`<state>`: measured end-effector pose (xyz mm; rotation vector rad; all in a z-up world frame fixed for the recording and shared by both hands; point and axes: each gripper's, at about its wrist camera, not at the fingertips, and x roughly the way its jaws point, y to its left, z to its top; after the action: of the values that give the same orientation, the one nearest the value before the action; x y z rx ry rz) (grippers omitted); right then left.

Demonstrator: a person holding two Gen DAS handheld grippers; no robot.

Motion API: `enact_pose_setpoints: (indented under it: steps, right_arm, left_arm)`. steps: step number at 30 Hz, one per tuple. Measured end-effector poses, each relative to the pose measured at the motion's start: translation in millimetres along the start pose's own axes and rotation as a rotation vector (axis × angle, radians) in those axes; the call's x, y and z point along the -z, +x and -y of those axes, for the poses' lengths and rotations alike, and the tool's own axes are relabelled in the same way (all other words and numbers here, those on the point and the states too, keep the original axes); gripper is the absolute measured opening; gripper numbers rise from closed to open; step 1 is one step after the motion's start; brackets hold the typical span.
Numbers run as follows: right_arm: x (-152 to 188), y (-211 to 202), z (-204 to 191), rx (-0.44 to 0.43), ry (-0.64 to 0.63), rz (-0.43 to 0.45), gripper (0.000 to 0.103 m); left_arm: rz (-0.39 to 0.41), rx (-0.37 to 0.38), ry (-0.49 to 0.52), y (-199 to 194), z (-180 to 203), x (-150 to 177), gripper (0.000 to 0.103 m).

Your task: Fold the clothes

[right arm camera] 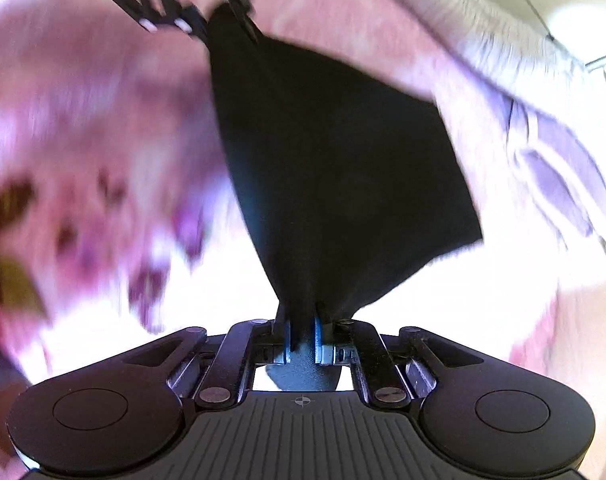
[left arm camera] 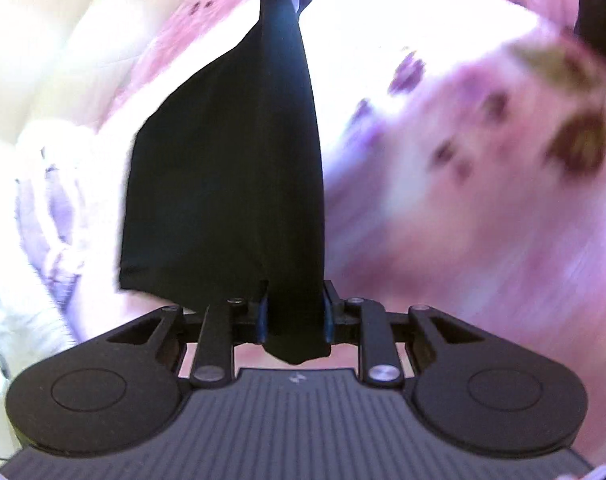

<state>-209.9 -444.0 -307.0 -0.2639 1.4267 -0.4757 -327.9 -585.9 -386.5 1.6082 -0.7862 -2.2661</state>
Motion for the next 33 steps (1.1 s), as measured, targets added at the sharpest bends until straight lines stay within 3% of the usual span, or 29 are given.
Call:
enact_pose_setpoints:
  steps: [3,6,8,10,13,19,20,21,22,24,27,30,33]
  right_arm:
    - [24.4,7.2,-13.9,-0.016,0.071,-0.075,0.024]
    - [37.0,-4.8,-9.3,-0.106,0.417,-0.076,0.029]
    - [56.3,-13.2,2.7,-0.192,0.786,-0.028,0.041]
    - [81.0,-19.1,9.5,-0.283,1.205,0.068,0.062]
    - [115.2,-10.8,-2.0,-0.37,1.717,0.255,0.068]
    - [140.5,36.2,-28.4,-0.345,2.168,0.41,0.067]
    - [144.9,45.2,-30.8,-0.364,2.224,0.429,0.056]
    - [149.2,54.0,-32.8,-0.383,2.277,0.446,0.013]
    - [152.0,58.9,-27.5,-0.409,2.294,0.42,0.012]
    - [150.9,51.7,-3.5,-0.415,2.207,0.369,0.007]
    - [156.5,19.5,52.8,-0.403,2.008,0.396,0.006]
    - [176.6,1.2,115.6,-0.324,1.833,0.389,0.006]
    - [201.3,10.5,163.5,-0.252,1.71,0.353,0.006]
  left_arm:
    - [-0.048,0.009,-0.016,10.6,25.4,-14.3,0.021]
    - [-0.071,0.018,-0.073,1.7,30.6,-20.3,0.021]
    - [-0.078,0.037,-0.112,-4.0,20.3,-20.6,0.02]
    - [-0.086,0.056,-0.15,-9.7,9.9,-21.0,0.019]
    - [-0.091,0.079,-0.185,-13.5,1.3,-20.6,0.019]
    - [-0.096,0.121,-0.231,-16.3,-9.0,-18.5,0.018]
    - [-0.096,0.128,-0.239,-16.7,-10.7,-18.2,0.018]
    - [-0.094,0.132,-0.243,-15.9,-10.8,-19.9,0.017]
    - [-0.079,0.139,-0.252,-13.6,-12.3,-32.5,0.016]
    - [-0.05,0.153,-0.272,-8.8,-15.4,-58.3,0.013]
    - [-0.006,0.173,-0.3,-1.6,-20.0,-97.0,0.013]
    - [0.038,0.193,-0.329,5.7,-24.7,-135.8,0.013]
    - [0.082,0.213,-0.358,12.9,-29.3,-174.5,0.014]
